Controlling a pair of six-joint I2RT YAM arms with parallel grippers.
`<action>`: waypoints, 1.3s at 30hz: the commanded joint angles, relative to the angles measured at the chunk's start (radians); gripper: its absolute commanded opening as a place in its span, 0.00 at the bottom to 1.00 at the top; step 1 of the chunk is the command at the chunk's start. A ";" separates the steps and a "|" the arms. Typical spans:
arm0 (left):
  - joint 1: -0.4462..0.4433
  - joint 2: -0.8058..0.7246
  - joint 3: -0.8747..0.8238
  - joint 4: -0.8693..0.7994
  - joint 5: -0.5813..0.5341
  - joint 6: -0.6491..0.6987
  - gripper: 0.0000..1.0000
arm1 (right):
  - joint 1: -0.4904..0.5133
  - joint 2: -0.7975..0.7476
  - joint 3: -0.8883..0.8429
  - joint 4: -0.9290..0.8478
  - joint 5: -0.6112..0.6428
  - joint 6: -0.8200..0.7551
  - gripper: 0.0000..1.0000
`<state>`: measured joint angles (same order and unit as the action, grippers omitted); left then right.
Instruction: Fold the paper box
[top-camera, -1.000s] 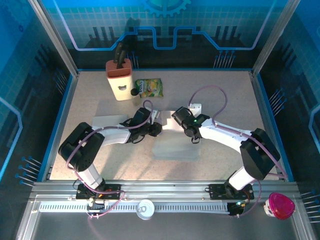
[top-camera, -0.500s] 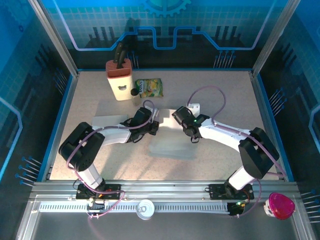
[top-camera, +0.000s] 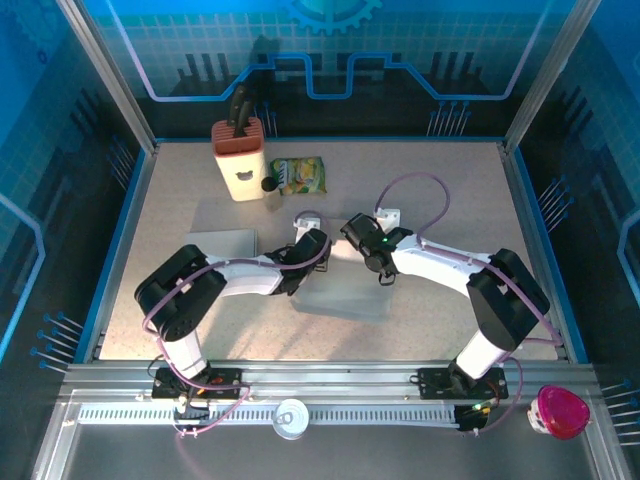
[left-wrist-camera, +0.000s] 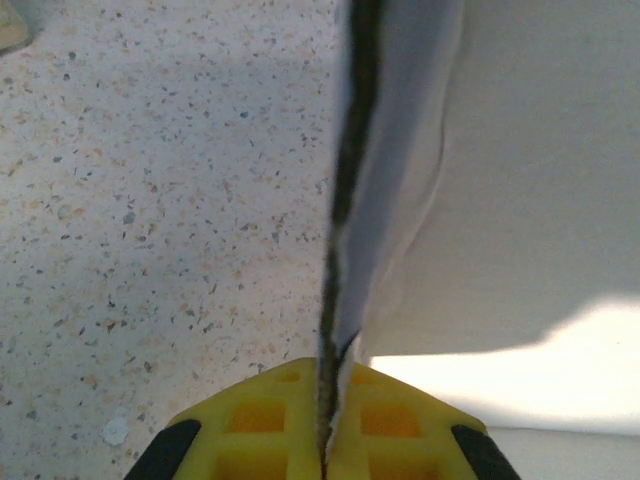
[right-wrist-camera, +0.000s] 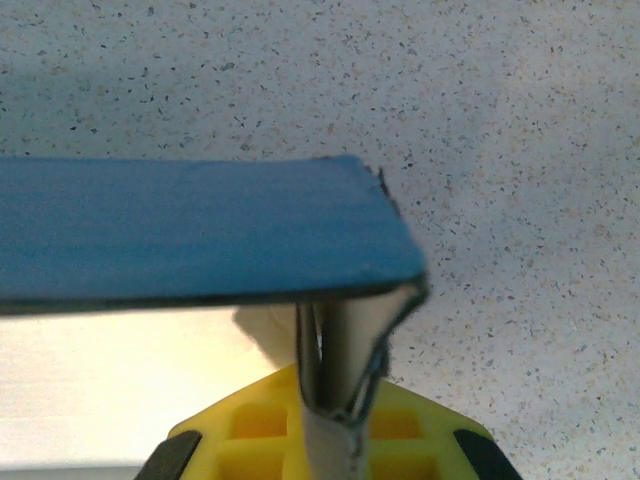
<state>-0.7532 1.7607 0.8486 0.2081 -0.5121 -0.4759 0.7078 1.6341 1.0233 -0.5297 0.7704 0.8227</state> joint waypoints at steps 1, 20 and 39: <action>0.010 0.020 -0.028 0.073 0.000 0.009 0.12 | 0.018 0.027 0.015 -0.020 -0.037 -0.031 0.00; 0.119 0.006 0.047 0.017 0.184 0.218 0.00 | -0.009 0.026 0.002 0.022 -0.084 -0.091 0.00; 0.016 0.086 0.045 0.100 0.012 0.011 0.00 | -0.007 0.047 0.023 0.024 -0.111 -0.078 0.00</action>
<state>-0.7448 1.8347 0.9195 0.1925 -0.6182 -0.4904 0.6983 1.6630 1.0294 -0.4850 0.7067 0.7666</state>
